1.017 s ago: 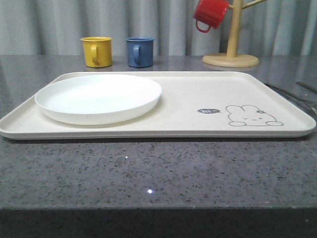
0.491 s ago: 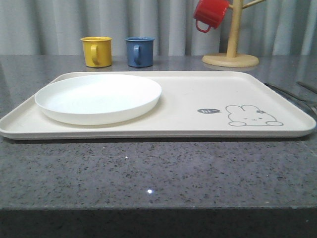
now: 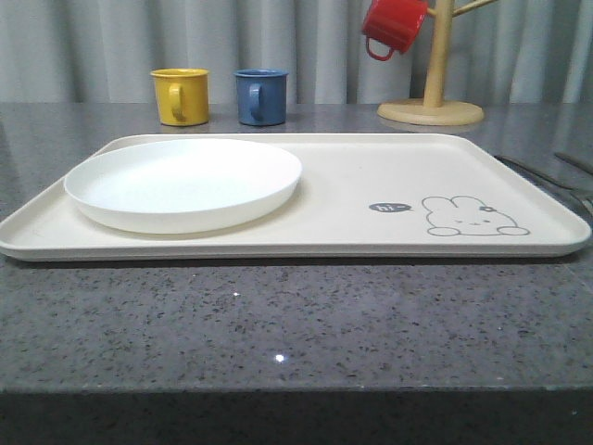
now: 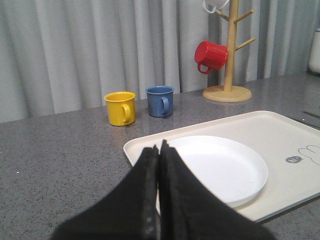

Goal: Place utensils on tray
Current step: 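Open the left gripper and raise it away from the plate, then grasp the steel fork on the table with the right gripper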

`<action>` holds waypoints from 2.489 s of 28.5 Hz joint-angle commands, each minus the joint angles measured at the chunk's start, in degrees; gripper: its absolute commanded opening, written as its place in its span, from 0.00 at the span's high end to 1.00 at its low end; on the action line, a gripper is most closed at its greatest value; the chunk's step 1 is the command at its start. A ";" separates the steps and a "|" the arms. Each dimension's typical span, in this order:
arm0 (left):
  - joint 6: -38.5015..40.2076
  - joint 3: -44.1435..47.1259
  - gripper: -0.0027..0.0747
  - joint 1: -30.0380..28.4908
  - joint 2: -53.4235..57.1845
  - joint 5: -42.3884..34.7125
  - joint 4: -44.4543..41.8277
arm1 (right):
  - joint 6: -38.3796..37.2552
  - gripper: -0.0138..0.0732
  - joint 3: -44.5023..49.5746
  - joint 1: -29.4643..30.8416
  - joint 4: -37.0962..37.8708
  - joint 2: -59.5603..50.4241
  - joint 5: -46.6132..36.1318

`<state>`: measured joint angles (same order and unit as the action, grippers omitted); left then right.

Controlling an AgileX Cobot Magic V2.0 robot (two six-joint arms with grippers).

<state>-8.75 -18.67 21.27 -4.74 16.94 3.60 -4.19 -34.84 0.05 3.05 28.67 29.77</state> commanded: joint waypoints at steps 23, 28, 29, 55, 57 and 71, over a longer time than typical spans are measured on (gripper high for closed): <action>0.72 -1.44 0.99 -0.08 -0.60 -4.95 0.74 | 0.34 0.43 -30.93 -7.25 -2.40 51.60 15.79; 0.72 -1.44 0.99 -0.08 -0.60 -4.95 0.74 | 0.34 0.43 -32.77 -7.25 -4.30 56.50 15.79; 0.72 -1.44 0.99 -0.08 -0.60 -4.95 0.74 | 0.34 0.43 -32.89 -7.25 -4.73 57.07 15.66; 0.72 -1.44 0.99 -0.08 -0.60 -4.95 0.74 | 0.34 0.83 -32.93 -7.25 -5.47 61.05 13.03; 0.72 -1.44 0.99 -0.08 -0.60 -4.95 0.74 | 0.34 0.87 -32.93 -7.25 -5.47 61.05 13.11; 0.72 -1.44 0.99 -0.08 -0.60 -4.95 0.74 | -7.05 0.88 -34.81 -11.09 -4.58 51.52 18.68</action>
<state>-8.75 -18.67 21.27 -4.74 16.94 3.60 -9.21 -66.80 -9.51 -1.95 82.76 47.79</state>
